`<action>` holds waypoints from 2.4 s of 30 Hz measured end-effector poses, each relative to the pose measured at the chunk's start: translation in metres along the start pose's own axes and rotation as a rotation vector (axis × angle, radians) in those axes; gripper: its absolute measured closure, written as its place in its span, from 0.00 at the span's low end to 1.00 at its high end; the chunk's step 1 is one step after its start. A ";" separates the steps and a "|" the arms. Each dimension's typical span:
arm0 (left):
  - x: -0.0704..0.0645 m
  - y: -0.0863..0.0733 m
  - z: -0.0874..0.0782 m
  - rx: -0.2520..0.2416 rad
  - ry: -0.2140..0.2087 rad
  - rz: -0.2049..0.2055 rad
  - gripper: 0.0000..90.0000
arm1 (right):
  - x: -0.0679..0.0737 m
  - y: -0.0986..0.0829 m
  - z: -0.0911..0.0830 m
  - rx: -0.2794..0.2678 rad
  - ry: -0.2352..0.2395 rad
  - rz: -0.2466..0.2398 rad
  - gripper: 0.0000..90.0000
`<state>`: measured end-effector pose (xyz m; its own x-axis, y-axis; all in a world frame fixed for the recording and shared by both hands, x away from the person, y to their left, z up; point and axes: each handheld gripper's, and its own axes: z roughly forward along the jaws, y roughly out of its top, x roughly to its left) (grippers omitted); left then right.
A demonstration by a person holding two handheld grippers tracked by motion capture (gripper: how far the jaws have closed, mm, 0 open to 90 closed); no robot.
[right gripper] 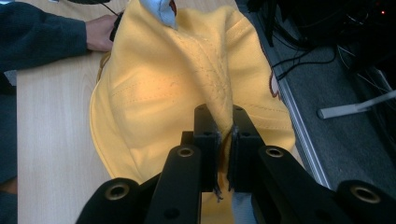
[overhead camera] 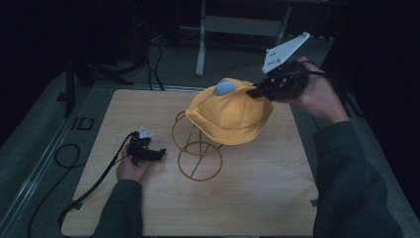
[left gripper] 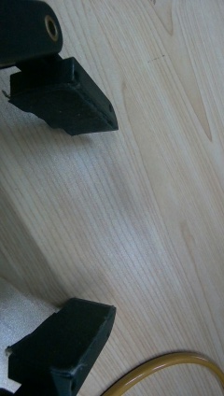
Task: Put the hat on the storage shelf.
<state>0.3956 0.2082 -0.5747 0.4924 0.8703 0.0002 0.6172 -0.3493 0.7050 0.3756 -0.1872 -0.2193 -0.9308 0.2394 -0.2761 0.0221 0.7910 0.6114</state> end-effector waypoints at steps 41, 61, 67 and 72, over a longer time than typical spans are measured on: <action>0.000 0.000 0.000 0.000 -0.005 0.003 0.12 | 0.017 0.050 0.062 0.063 0.043 -0.078 0.93; 0.000 0.000 0.000 0.003 -0.007 0.003 0.12 | 0.026 0.056 0.096 0.109 0.103 -0.100 0.89; 0.000 0.000 -0.001 0.005 -0.009 0.004 0.12 | 0.027 0.055 0.098 0.089 0.100 -0.095 0.77; 0.000 0.000 -0.001 0.005 -0.009 0.004 0.12 | 0.027 0.056 0.091 0.041 0.096 -0.087 0.70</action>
<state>0.3953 0.2080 -0.5742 0.5002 0.8659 -0.0033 0.6183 -0.3544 0.7015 0.3847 -0.0852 -0.2606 -0.9604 0.1154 -0.2535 -0.0473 0.8295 0.5565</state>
